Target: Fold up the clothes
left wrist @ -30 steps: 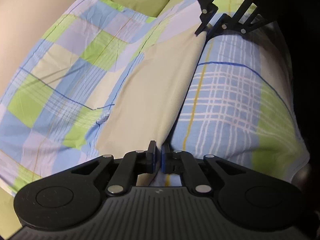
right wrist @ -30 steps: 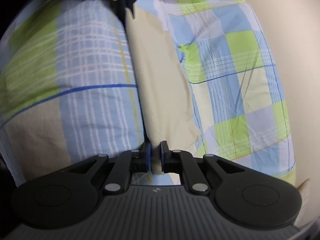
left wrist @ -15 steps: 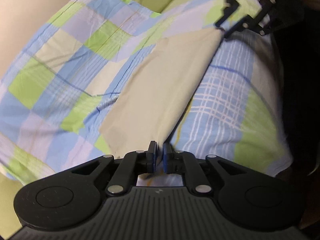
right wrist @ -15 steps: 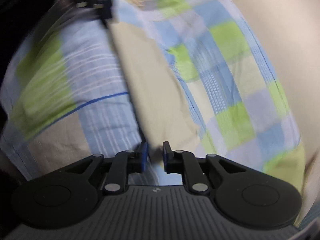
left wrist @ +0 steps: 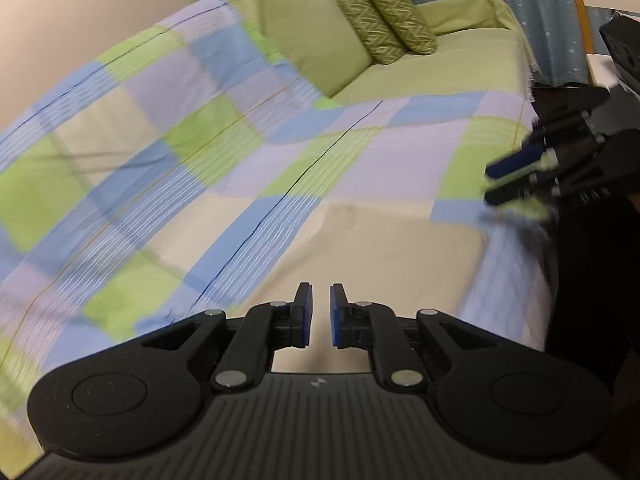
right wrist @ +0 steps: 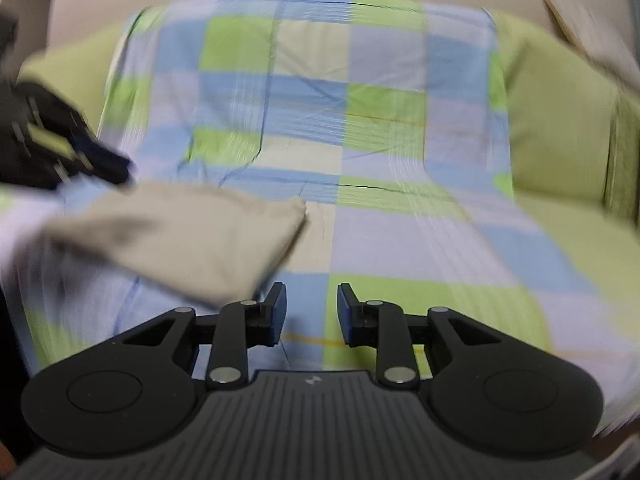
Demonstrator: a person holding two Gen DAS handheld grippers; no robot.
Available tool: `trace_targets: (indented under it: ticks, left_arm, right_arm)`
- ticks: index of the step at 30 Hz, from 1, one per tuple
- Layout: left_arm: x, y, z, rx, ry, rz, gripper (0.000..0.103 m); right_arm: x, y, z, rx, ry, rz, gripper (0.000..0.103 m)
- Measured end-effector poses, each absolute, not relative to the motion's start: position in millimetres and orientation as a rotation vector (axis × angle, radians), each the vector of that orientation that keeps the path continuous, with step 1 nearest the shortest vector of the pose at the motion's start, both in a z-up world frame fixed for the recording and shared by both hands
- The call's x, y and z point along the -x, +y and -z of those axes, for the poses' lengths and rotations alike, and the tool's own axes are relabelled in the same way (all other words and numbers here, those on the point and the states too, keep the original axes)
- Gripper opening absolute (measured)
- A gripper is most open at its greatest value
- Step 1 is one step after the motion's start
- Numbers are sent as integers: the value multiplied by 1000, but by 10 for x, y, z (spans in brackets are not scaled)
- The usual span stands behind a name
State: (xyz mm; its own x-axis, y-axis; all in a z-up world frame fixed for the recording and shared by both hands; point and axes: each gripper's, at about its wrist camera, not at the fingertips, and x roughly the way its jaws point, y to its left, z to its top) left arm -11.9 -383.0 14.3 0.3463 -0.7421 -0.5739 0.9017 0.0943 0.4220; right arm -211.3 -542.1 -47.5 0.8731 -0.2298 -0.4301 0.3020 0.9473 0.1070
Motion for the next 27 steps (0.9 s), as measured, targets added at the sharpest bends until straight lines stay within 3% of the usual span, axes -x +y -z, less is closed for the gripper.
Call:
trace_targets:
  ticks: [4, 7, 11, 21, 27]
  left_arm:
    - [-173, -4180, -38, -778, 301, 1222, 14]
    - [-329, -4166, 104, -765, 360, 1201, 20]
    - [-538, -4148, 294, -747, 439, 1170, 21]
    - [-742, -4102, 368, -703, 466, 1192, 22]
    - [-1018, -4057, 288, -604, 554, 1217, 24]
  right_arm:
    - [1975, -5652, 544, -294, 419, 228, 23]
    - [1842, -5846, 538, -341, 414, 166, 23]
    - [1579, -6087, 491, -358, 404, 126, 23]
    - [674, -6127, 358, -184, 441, -57, 23]
    - [267, -6173, 426, -67, 596, -109, 23]
